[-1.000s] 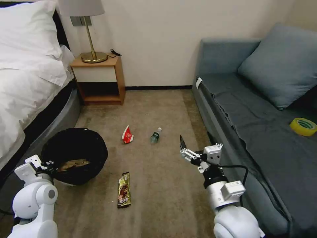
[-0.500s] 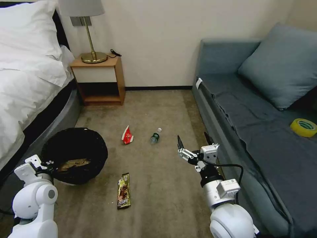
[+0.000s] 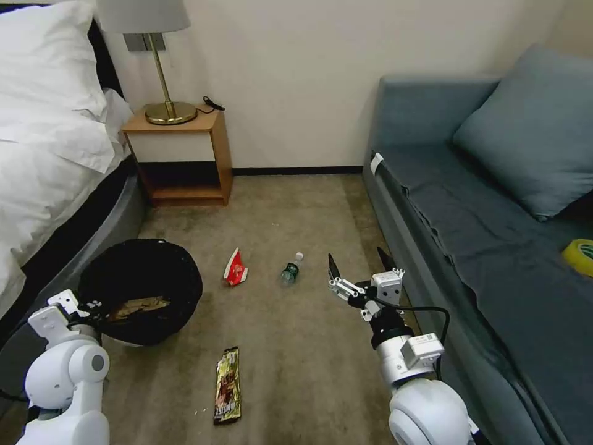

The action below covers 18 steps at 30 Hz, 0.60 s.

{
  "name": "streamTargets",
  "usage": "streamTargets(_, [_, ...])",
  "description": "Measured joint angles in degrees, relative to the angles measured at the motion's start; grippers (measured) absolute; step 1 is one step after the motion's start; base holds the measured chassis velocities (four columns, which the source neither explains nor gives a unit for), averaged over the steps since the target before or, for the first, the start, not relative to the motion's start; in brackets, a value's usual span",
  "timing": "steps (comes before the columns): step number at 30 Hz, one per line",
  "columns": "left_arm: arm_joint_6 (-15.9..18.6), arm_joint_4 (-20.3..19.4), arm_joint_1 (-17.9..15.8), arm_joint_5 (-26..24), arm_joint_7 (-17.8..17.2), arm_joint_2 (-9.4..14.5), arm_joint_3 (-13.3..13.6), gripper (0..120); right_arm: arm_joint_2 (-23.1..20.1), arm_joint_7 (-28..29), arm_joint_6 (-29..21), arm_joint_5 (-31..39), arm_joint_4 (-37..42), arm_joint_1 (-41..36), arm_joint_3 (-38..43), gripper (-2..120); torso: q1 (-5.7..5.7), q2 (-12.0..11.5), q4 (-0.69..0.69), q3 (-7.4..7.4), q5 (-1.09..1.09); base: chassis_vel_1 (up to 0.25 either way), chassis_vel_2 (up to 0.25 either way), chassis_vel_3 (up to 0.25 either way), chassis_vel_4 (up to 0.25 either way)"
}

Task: Pick up the trash bin, then pick up the garbage on the floor and place it into the trash bin.

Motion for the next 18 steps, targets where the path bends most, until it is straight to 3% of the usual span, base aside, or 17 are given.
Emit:
streamTargets(3, [0.0,0.1,0.0,0.0,0.0,0.0,0.0,2,-0.5,0.1,-0.5,2.7,-0.7,1.7,-0.7,100,0.00,0.0,0.00,0.00,0.00,0.000,0.000,0.000,0.000])
streamTargets(7, [-0.1,0.1,0.0,0.1,0.0,0.2,-0.2,2,-1.6,2.4,-4.6,14.8,-4.0,11.1,-4.8,100,0.00,0.0,-0.01,0.00,0.00,0.000,0.000,0.000,0.000])
streamTargets(8, [-0.1,0.1,0.0,0.1,0.0,0.2,-0.2,2,-1.6,2.4,-4.6,14.8,-4.0,11.1,-4.8,100,0.00,0.0,-0.01,0.00,0.00,0.000,0.000,0.000,0.000])
streamTargets(13, [-0.2,0.0,0.5,0.3,0.0,0.0,-0.5,2,-1.2,10.4,-13.2,33.1,-13.3,27.7,-16.0,100,0.00,0.0,0.01,0.00,-0.01,0.000,0.000,0.000,0.000])
streamTargets(14, [-0.2,0.0,0.5,0.3,0.0,0.0,-0.5,2,-1.2,10.4,-13.2,33.1,-13.3,27.7,-16.0,100,0.00,0.0,0.01,0.00,-0.01,0.000,0.000,0.000,0.000])
streamTargets(16, [-0.2,-0.3,1.0,0.4,0.0,-0.2,-0.9,2,-0.4,13.5,-17.0,41.4,-18.1,35.5,-22.2,100,0.00,0.0,0.02,0.00,-0.01,0.000,0.000,0.000,0.000])
streamTargets(18, [-0.2,-0.4,1.2,0.5,0.0,-0.2,-1.0,2,-0.1,14.1,-17.6,43.2,-19.9,38.1,-24.6,100,0.00,0.0,0.02,0.00,-0.02,0.000,0.000,0.000,0.000])
